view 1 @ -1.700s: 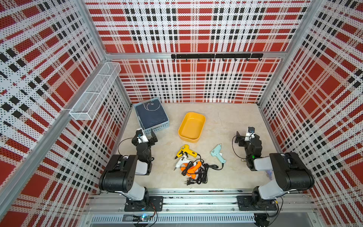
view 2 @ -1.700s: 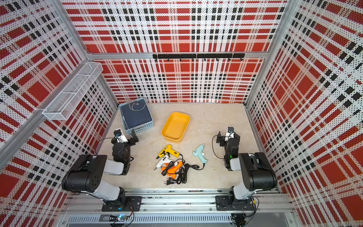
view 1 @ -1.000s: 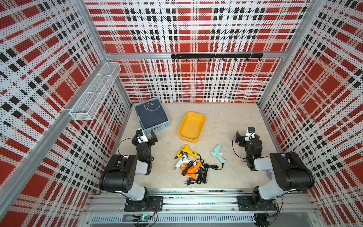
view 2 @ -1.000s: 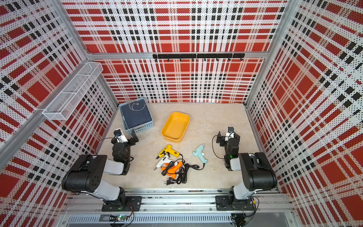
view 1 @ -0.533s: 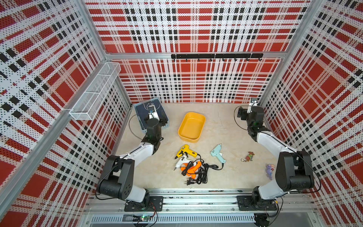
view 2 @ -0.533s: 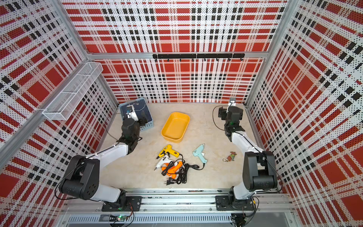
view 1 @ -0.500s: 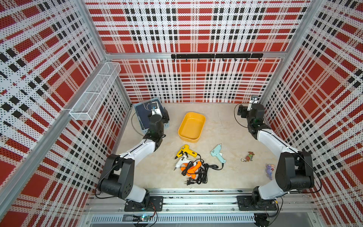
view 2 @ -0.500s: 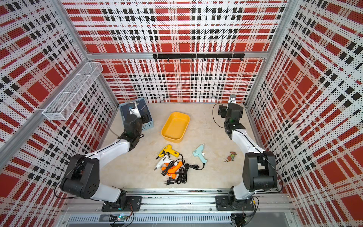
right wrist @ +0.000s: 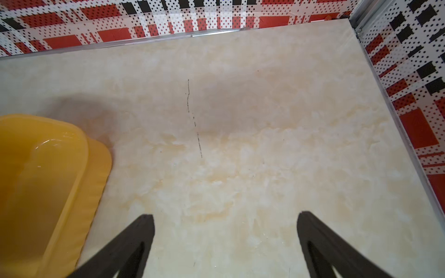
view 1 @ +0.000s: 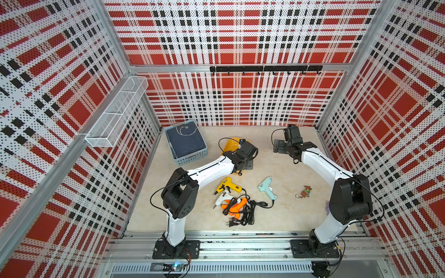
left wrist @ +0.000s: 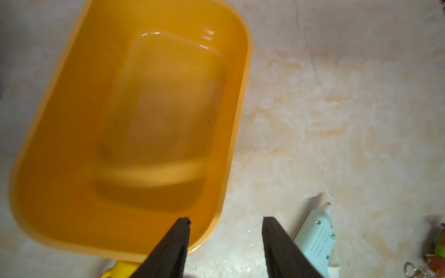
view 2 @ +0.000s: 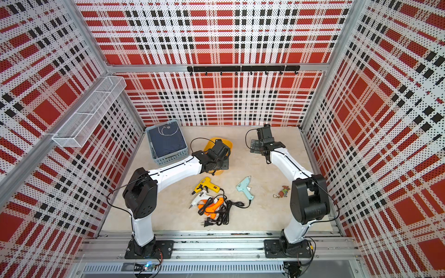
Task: Put the hot melt glue gun into the storage box
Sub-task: Adjust the storage box at the center of the board.
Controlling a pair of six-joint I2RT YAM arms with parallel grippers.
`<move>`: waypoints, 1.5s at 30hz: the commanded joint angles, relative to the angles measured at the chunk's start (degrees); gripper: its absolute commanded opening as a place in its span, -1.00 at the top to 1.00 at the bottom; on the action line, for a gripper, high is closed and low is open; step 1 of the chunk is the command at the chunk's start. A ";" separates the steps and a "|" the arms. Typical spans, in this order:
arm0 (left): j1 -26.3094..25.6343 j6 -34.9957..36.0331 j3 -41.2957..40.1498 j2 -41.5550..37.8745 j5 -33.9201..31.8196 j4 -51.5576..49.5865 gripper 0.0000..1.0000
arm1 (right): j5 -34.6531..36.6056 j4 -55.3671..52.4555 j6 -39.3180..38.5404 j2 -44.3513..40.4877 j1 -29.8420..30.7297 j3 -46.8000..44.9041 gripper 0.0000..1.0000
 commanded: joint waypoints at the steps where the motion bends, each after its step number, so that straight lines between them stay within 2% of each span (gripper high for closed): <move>1: 2.94 -9.49 -4.73 -5.76 2.25 -6.27 -0.27 | 0.31 -1.67 1.34 -1.23 -0.27 -0.82 -0.99; 6: 6.17 -18.31 -13.09 -10.43 6.11 -2.70 -0.32 | 0.31 -1.67 1.34 -1.92 -0.31 -1.22 -0.99; 10: 8.87 -22.99 -16.24 -11.34 8.65 1.49 -0.35 | 0.31 -1.67 1.34 -1.47 -0.34 -0.48 -0.99; 11: 9.30 -23.69 -16.38 -11.11 8.98 2.04 -0.36 | 0.14 -5.59 1.21 -1.47 -0.34 -0.24 -0.99; 12: 9.62 -24.28 -16.30 -10.71 9.16 2.50 -0.36 | -9.16 -9.13 0.62 -1.40 -0.29 -0.11 -0.99; 20: 11.78 -26.15 -14.14 -7.03 9.76 4.89 -0.36 | -8.68 -9.42 -0.04 -1.50 -0.38 0.34 -0.99; 24: 12.75 -25.43 -13.24 -4.32 10.99 4.87 -0.29 | -7.77 -9.38 0.17 -1.70 -0.35 0.29 -0.99; 27: 13.45 -24.47 -12.90 -2.66 11.75 4.89 -0.10 | -7.39 -9.27 0.88 -2.12 -0.35 -0.14 -0.99; 30: 14.63 -22.41 -11.94 -0.92 12.74 4.78 0.21 | -7.30 -9.07 1.74 -2.86 -0.38 -1.21 -0.99; 32: 15.62 -20.42 -11.33 -0.03 13.20 4.41 0.48 | -7.06 -9.06 2.07 -3.49 -0.35 -1.90 -0.99; 36: 18.39 -15.06 -10.74 -0.06 12.61 1.74 0.82 | -6.07 -9.34 2.44 -5.16 -0.35 -3.36 -0.99; 40: 23.03 -9.68 -8.85 -0.86 12.20 0.28 0.95 | -5.53 -9.84 3.00 -6.96 -0.35 -5.18 -0.99; 45: 25.38 -2.62 1.77 3.52 12.03 -3.62 0.97 | -6.80 -10.65 3.47 -8.89 -0.28 -7.33 -0.99</move>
